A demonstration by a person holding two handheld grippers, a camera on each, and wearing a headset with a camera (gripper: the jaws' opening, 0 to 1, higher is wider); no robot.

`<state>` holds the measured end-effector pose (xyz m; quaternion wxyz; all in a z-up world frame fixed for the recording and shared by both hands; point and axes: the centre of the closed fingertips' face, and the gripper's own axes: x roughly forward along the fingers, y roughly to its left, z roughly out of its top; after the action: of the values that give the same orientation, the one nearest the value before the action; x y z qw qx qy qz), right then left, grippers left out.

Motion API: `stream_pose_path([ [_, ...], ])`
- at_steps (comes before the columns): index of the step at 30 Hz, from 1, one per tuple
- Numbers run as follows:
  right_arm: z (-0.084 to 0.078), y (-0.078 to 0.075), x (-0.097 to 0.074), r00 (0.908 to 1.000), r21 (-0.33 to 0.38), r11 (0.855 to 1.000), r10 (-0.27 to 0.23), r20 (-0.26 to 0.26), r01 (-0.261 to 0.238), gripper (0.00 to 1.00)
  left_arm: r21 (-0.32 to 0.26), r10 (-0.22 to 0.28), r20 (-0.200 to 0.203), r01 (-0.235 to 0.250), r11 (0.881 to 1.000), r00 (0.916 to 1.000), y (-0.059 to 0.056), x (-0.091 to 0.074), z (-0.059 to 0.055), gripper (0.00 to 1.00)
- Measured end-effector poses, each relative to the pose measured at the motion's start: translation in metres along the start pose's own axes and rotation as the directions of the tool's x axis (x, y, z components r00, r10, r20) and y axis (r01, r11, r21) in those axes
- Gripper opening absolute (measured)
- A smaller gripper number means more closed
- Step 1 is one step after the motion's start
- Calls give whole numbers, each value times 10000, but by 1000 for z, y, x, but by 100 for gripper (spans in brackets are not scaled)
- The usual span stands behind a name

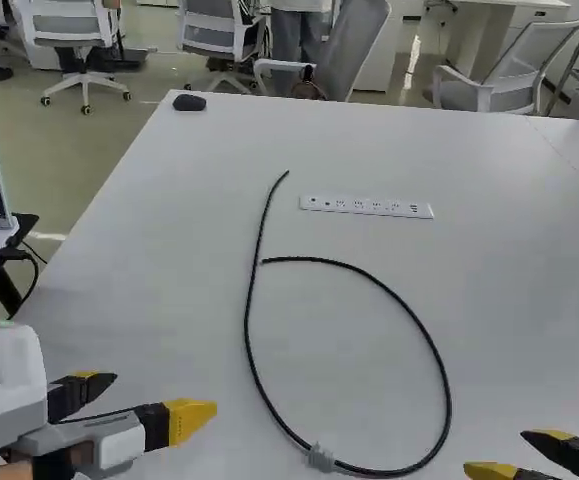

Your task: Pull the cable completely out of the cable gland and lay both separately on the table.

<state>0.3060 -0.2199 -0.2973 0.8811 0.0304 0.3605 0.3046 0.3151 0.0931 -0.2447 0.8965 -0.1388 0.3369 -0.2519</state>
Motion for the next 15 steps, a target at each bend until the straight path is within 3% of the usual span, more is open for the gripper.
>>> stream_pose_path([
  [15, -1, -3, -3, 10000, 56, 9999, -94, 27, 94, 64, 101, -1, -134, 3, 9999, 9999, 0, 0, -3, 84],
])
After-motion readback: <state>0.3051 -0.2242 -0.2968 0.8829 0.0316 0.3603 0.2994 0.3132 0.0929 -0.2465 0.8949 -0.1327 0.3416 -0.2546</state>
